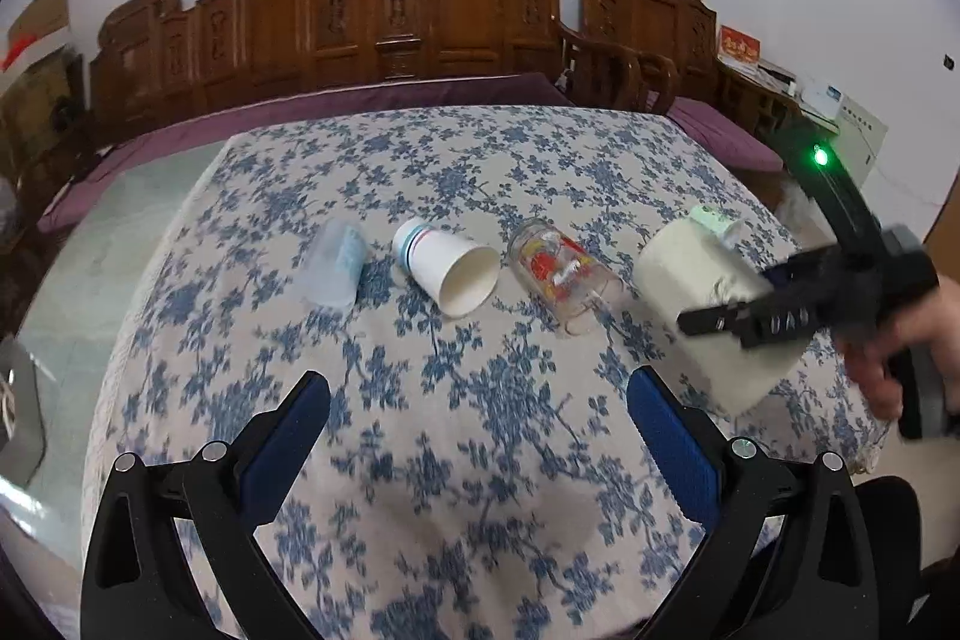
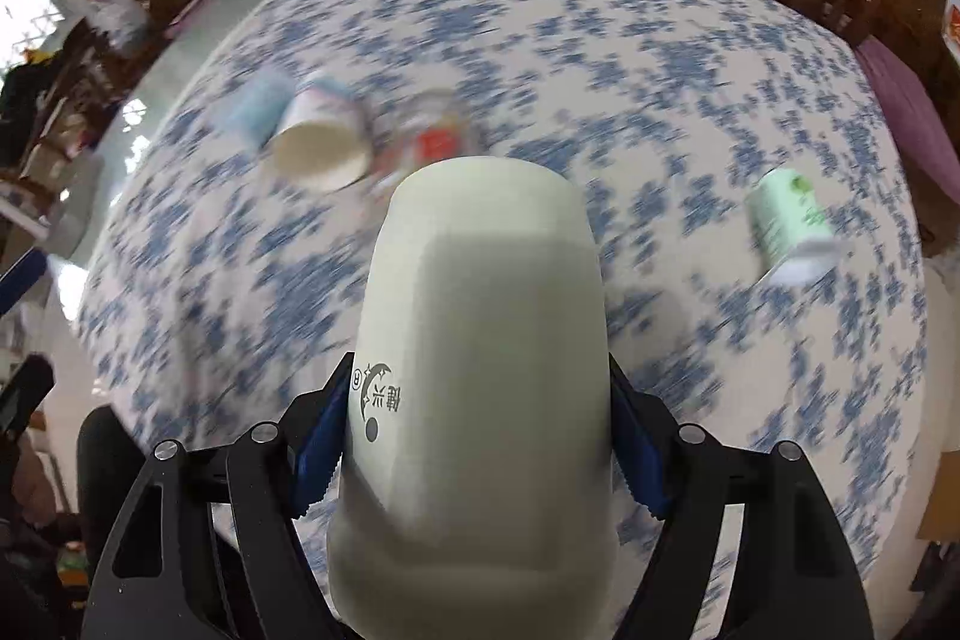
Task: Flip cup upside down
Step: 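Close the right gripper around the cream cup's body and lift it, then carry the cream cup toward the left tool with the right gripper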
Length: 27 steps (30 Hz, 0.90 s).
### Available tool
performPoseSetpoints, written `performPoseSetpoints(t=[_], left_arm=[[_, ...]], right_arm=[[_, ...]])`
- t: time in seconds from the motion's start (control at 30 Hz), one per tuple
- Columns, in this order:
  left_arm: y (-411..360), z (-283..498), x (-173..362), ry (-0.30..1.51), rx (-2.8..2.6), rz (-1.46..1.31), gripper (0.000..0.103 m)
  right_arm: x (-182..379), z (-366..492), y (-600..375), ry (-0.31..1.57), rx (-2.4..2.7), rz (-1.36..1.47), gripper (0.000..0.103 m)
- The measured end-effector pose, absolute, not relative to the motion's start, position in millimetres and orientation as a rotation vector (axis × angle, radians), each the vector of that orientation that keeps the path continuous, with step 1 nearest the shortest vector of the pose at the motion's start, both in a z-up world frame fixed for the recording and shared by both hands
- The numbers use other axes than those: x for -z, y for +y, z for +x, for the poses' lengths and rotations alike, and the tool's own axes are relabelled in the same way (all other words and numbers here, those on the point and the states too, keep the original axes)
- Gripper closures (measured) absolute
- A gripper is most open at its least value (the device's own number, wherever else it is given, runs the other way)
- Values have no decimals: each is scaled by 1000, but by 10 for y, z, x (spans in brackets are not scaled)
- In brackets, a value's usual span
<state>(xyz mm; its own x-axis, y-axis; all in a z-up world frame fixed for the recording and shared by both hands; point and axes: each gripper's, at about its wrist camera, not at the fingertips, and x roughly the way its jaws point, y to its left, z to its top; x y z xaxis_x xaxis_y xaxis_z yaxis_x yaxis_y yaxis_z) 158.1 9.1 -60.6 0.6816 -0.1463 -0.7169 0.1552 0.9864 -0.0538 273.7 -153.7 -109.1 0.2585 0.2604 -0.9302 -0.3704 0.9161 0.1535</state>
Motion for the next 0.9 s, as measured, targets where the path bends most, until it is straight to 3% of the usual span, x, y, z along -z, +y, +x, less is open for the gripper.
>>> performPoseSetpoints(t=[0.57, 0.9], left_arm=[[411, 1152, 674, 842, 90, -11, 7], [227, 1235, 713, 871, 99, 4, 7]], right_arm=[[1624, 2279, -850, 1273, -490, -28, 24], [1033, 1975, -1229, 1030, -480, -19, 24]])
